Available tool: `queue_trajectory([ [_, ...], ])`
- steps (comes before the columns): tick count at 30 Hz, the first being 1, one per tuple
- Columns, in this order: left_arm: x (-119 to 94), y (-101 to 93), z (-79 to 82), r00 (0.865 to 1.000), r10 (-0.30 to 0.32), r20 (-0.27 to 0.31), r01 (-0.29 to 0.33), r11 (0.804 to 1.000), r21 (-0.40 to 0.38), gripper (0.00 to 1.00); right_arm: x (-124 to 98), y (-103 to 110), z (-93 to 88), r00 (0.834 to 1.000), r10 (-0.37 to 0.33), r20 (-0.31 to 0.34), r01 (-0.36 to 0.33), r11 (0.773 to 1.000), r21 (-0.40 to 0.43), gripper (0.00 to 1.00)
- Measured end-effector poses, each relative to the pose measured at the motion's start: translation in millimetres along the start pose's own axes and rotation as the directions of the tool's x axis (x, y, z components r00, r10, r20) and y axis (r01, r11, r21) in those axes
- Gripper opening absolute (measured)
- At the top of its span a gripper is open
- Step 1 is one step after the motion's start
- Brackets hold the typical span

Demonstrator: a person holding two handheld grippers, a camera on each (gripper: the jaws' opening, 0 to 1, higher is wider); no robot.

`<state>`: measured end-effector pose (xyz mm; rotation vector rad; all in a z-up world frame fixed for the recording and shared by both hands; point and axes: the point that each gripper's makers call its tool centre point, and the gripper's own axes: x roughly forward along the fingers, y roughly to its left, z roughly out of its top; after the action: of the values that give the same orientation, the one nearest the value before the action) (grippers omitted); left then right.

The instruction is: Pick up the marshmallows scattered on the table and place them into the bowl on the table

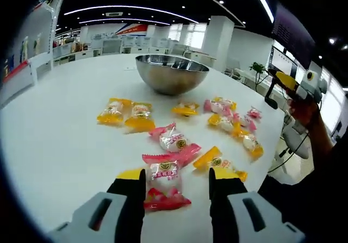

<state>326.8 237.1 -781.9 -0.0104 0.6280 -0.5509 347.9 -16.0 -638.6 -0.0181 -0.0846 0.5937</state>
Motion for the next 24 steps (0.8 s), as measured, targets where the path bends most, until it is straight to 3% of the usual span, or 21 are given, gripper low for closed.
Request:
queue_trajectory([
  [6,3.6,5.5,-6.0,0.999,0.04,-0.009,-0.039,0.998,0.058,0.4,0.0,-1.5,-1.0,1.0,-0.01,0.002,0.01,1.0,0.008,0.3],
  [14,5.0,15.6,-4.2,0.996,0.086,0.022,-0.088,0.99,0.112,0.26,2.4,0.5,-2.6,1.0,-0.007,-0.002,0.007,1.0,0.011,0.3],
  [24,3.9,16.6,-1.5,0.996,0.081,0.04,-0.085,0.987,0.135,0.23,2.0,-0.8,-6.0,1.0,-0.013,-0.008,0.013,0.999,0.029,0.29],
])
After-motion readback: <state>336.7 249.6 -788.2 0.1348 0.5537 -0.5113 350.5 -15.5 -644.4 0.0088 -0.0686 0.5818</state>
